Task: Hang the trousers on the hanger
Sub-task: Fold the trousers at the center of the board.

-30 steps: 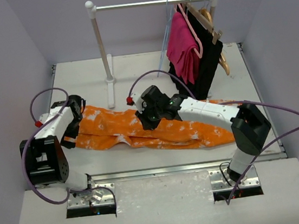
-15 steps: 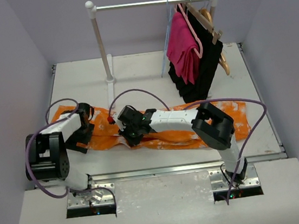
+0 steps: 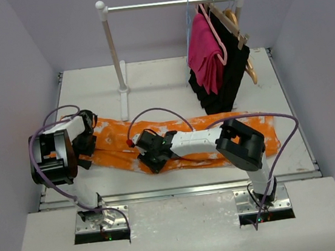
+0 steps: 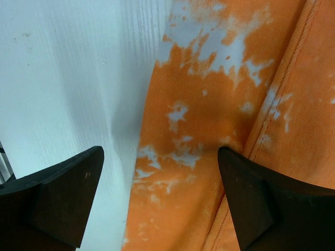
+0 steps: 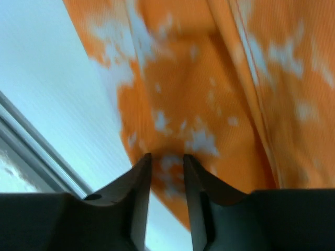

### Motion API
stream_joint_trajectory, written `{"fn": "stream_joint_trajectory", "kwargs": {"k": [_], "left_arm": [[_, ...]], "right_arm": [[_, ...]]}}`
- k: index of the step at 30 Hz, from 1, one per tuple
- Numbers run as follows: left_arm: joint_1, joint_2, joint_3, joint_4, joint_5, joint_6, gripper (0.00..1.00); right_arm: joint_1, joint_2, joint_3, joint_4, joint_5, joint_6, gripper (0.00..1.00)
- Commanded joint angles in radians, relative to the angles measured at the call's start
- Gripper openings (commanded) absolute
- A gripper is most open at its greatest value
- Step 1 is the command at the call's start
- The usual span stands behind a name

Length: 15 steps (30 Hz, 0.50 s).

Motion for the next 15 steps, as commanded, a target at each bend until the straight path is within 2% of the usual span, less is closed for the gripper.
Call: {"fn": "stream_joint_trajectory", "kwargs": {"k": [1,4,7,8,10,12,15], "left_arm": [[0.051,0.077,-0.058,-0.052,-0.136,-0.075,0.92],[0.051,0.055,-0.067,-0.071,-0.144,-0.096,0.92],[0.051,0.013,-0.078,-0.058,-0.133,-0.064,0.92],[0.051,0.001,-0.081,-0.056,-0.127,-0.054,0.92],[0.051,-0.05,-0.09,-0.06,-0.113,-0.028,0.92],[0.051,-0.095,-0.092,-0.06,-0.096,-0.001,0.92],[0.046,-0.188,-0.108,-0.024,-0.036,0.07,0.92]], "right_arm": [[0.004,-0.157,-0.098,-0.079,-0.014,0.042,0.42],[0.002,-0.295,-0.109,-0.07,0.025,0.061,0.47],[-0.049,-0.46,-0.149,-0.072,0.143,0.092,0.56],[-0.051,-0.467,-0.164,-0.077,0.175,0.107,0.58],[-0.167,-0.533,-0.231,-0.137,0.25,0.187,0.59],[-0.337,-0.597,-0.313,-0.168,0.261,0.232,0.6],[-0.523,-0.63,-0.464,-0.169,0.284,0.259,0.67]]}}
